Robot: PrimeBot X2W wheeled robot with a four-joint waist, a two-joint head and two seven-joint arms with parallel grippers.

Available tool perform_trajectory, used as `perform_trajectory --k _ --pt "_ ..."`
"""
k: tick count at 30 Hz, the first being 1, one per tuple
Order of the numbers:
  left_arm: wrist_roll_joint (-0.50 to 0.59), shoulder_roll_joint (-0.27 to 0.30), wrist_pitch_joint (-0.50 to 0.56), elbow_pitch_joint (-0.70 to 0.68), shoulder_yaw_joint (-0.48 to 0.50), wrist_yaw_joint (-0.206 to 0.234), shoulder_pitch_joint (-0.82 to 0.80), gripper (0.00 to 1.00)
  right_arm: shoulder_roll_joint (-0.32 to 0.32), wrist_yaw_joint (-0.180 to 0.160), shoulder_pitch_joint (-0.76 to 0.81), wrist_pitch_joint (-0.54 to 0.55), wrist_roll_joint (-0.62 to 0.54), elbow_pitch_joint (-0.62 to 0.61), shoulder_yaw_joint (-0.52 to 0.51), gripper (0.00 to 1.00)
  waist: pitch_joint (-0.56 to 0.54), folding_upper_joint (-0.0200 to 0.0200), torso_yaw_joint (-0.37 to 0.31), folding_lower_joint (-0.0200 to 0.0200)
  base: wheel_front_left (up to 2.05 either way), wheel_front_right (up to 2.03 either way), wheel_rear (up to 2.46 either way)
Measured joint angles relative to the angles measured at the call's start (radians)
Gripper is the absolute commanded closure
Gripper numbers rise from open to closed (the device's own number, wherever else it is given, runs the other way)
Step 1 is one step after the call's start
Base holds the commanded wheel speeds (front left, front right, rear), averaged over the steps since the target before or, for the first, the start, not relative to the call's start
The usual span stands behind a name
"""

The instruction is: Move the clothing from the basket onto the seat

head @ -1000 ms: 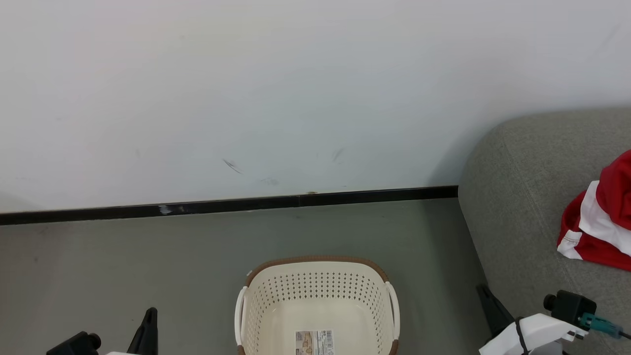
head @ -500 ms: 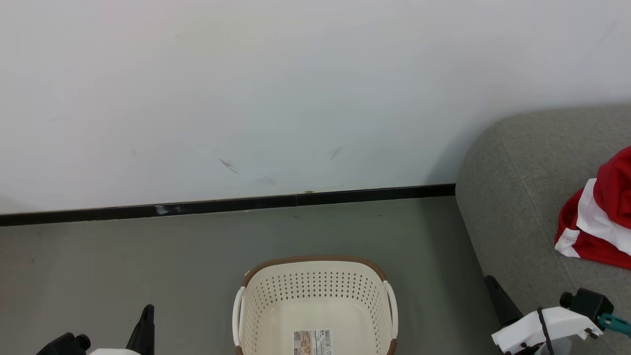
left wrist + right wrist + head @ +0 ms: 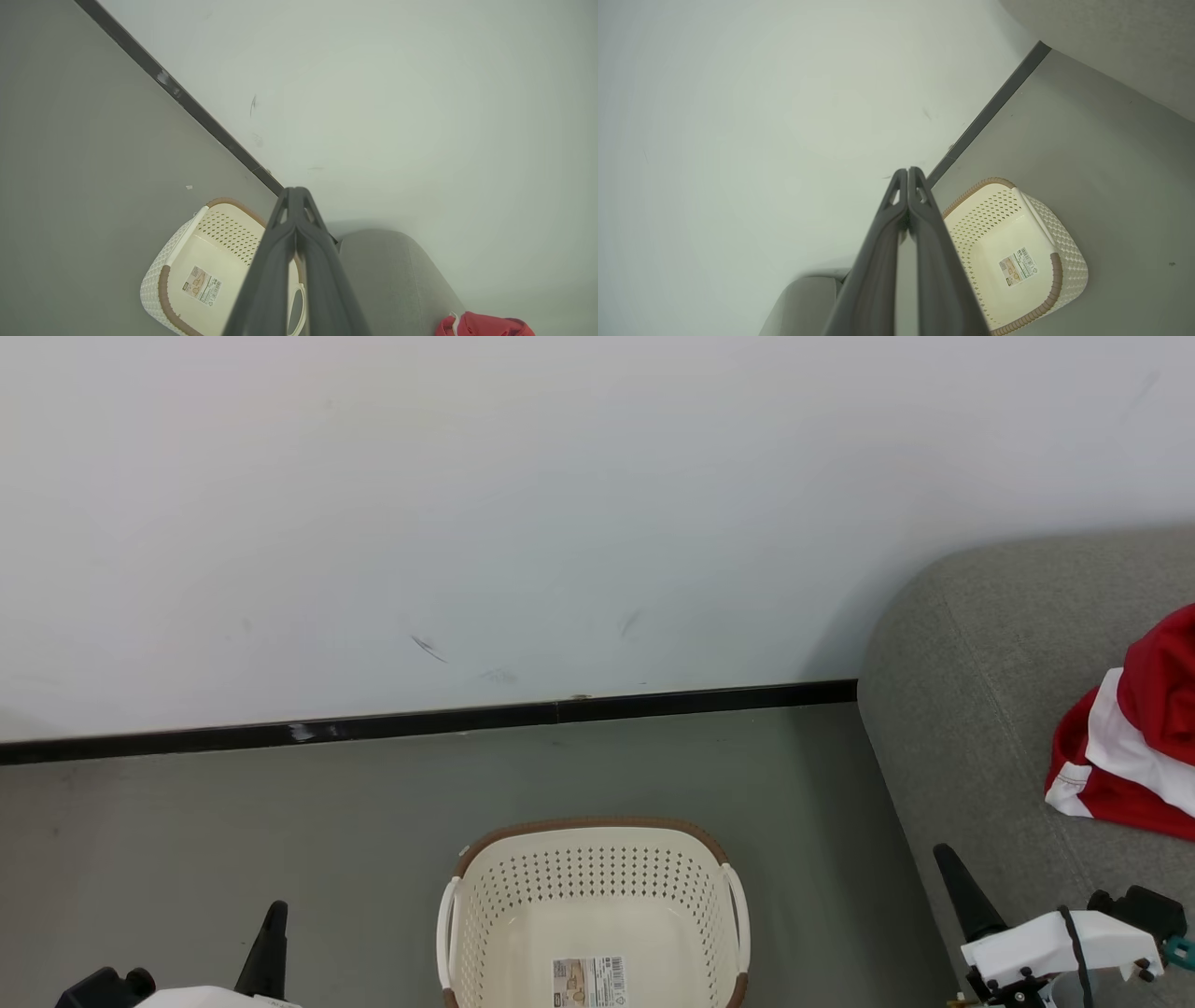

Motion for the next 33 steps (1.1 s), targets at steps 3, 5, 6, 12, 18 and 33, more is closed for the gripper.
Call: perform_trajectory --k 3,5,6,12,18,33 --pt "-0.030 -0.004 0.012 0.000 0.010 -0.003 -0.003 1.00 0.000 0.000 0.000 0.011 0.042 -0.005 -0.008 1.00 0.004 0.0000 -0.002 -0.0023 0.00 0.00 0.00" --pt "-0.049 -0.006 0.018 -0.001 0.016 -0.009 -0.007 1.00 0.001 0.000 0.000 0.013 0.067 -0.008 -0.013 1.00 0.007 0.0000 -0.003 -0.0035 0.00 0.00 0.00" --pt "-0.061 -0.007 0.021 -0.001 0.019 -0.012 -0.009 1.00 0.001 0.000 0.000 0.017 0.080 -0.011 -0.016 1.00 0.008 0.0000 -0.003 -0.0039 0.00 0.00 0.00" --pt "-0.123 -0.019 0.040 -0.005 0.040 -0.026 -0.021 1.00 0.002 0.000 0.000 0.035 0.164 -0.025 -0.037 1.00 0.015 0.0000 -0.006 -0.0055 0.00 0.00 0.00" --pt "-0.173 -0.025 0.057 -0.006 0.056 -0.036 -0.021 1.00 0.002 0.000 0.000 0.053 0.230 -0.037 -0.050 1.00 0.020 0.0000 -0.009 -0.0060 0.00 0.00 0.00" --pt "-0.330 -0.045 0.110 -0.011 0.107 -0.073 -0.042 1.00 0.004 0.000 0.000 0.105 0.432 -0.070 -0.100 1.00 0.030 0.0000 -0.017 -0.0064 0.00 0.00 0.00"
